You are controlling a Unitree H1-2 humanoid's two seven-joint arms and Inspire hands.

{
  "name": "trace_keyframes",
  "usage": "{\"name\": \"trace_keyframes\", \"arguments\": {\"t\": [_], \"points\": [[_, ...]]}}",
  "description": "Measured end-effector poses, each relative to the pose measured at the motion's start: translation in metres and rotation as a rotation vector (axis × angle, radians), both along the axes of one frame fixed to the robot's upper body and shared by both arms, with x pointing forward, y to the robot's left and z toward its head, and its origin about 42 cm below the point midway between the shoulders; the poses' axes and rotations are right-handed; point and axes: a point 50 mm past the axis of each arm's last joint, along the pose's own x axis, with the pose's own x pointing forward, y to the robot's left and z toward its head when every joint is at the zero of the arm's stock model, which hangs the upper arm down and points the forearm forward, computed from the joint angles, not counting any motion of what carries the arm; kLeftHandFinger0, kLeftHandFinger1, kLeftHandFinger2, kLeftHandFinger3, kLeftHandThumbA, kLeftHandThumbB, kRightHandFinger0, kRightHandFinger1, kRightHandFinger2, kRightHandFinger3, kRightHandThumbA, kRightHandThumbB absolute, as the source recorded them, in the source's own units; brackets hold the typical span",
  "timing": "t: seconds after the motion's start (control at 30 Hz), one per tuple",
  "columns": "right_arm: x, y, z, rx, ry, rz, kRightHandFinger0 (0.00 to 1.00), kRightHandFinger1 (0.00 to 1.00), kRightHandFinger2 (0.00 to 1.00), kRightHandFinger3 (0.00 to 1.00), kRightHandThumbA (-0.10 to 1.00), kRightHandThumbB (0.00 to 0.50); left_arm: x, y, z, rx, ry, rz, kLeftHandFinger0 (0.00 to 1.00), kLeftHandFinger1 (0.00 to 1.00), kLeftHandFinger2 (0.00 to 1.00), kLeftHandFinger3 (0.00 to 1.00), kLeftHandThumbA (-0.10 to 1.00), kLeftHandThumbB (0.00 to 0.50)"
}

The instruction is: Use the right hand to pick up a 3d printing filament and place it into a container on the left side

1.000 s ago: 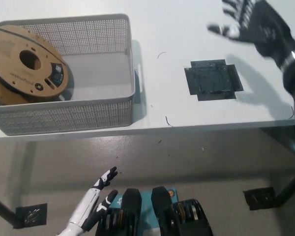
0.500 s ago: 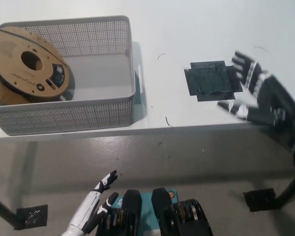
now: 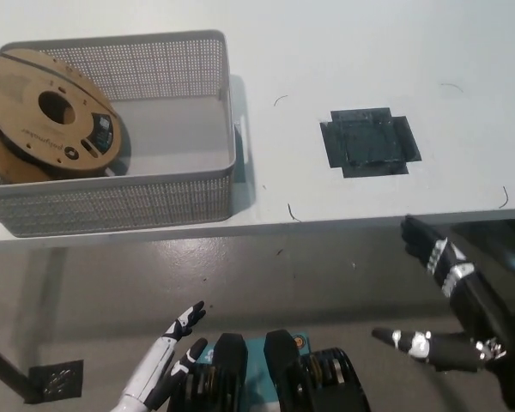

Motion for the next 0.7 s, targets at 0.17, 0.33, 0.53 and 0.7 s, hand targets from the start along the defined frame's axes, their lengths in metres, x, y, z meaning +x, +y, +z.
{"name": "trace_keyframes", "arguments": {"t": [0.17, 0.33, 0.53, 0.7], "points": [[0.017, 0.003, -0.049, -0.008, 0.113, -0.033, 1.0, 1.0, 1.0, 1.0, 1.0, 0.169, 0.0, -0.004, 0.0, -0.009, 0.0, 0.0, 1.0, 1.0, 1.0, 1.0, 1.0, 0.245], [0.037, 0.013, -0.094, -0.029, 0.216, -0.049, 1.0, 1.0, 1.0, 1.0, 1.0, 0.194, 0.001, -0.006, 0.0, -0.016, -0.003, -0.001, 1.0, 1.0, 1.0, 1.0, 1.0, 0.261], [0.048, 0.019, -0.12, -0.048, 0.242, -0.058, 1.0, 1.0, 1.0, 1.0, 1.0, 0.194, 0.002, -0.007, 0.001, -0.02, -0.006, 0.001, 1.0, 1.0, 1.0, 1.0, 1.0, 0.248], [0.05, 0.024, -0.127, -0.037, 0.214, -0.061, 1.0, 1.0, 1.0, 1.0, 1.0, 0.18, 0.002, -0.009, 0.003, -0.03, -0.019, 0.014, 1.0, 1.0, 1.0, 1.0, 1.0, 0.263]]}}
